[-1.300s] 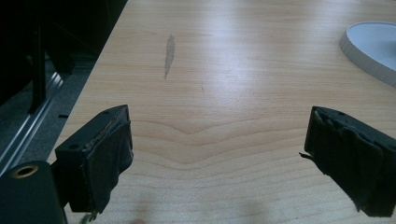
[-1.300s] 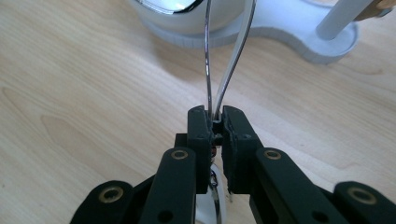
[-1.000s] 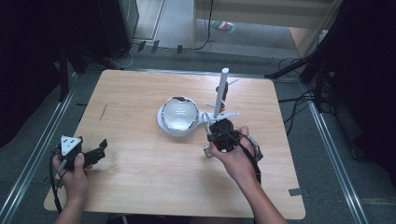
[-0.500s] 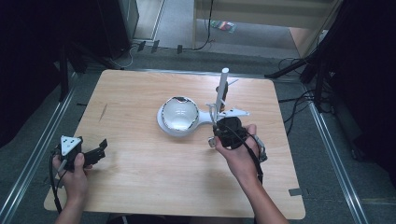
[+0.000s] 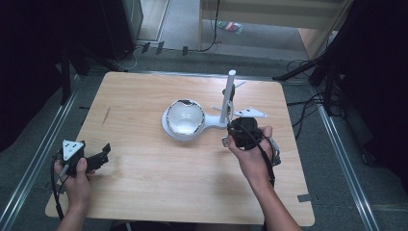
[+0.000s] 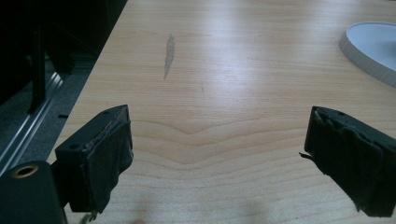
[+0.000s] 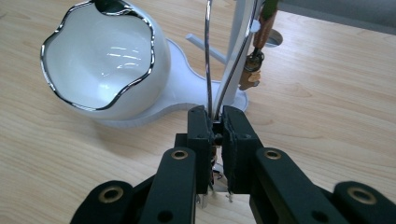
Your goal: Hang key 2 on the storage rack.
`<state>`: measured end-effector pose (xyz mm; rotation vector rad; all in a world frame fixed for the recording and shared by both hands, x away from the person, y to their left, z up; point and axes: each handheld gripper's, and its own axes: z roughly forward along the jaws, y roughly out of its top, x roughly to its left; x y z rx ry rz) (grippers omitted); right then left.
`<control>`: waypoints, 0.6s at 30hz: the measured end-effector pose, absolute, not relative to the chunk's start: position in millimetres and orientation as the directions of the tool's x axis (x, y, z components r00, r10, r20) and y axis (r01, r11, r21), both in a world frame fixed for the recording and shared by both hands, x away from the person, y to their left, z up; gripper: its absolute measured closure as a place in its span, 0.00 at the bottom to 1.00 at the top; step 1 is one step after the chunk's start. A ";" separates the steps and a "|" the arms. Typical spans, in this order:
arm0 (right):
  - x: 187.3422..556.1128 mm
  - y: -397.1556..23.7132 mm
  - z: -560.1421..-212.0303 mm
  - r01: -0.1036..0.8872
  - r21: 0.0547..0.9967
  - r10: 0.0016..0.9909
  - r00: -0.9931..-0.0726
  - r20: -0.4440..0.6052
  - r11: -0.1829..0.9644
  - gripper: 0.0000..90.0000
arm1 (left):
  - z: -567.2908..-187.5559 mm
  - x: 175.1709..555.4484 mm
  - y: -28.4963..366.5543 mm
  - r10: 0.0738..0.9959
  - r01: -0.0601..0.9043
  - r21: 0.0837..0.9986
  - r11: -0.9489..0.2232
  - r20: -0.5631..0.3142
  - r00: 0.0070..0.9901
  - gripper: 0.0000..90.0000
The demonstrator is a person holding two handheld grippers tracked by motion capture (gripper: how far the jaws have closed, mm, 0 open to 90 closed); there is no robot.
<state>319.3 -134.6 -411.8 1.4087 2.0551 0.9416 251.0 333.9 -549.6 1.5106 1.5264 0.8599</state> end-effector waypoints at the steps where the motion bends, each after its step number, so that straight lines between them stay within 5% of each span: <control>1: 319.8 -135.4 -411.7 0.607 0.760 0.934 -0.356 -0.003 0.234 0.93 | -549.6 251.0 334.0 0.996 0.448 0.892 0.052 -0.078 0.039 0.09; 18: 332.9 -136.5 -419.6 0.630 0.743 0.941 -0.337 0.000 0.226 0.93 | -549.7 251.0 334.3 0.996 0.448 0.892 0.055 -0.081 0.039 0.09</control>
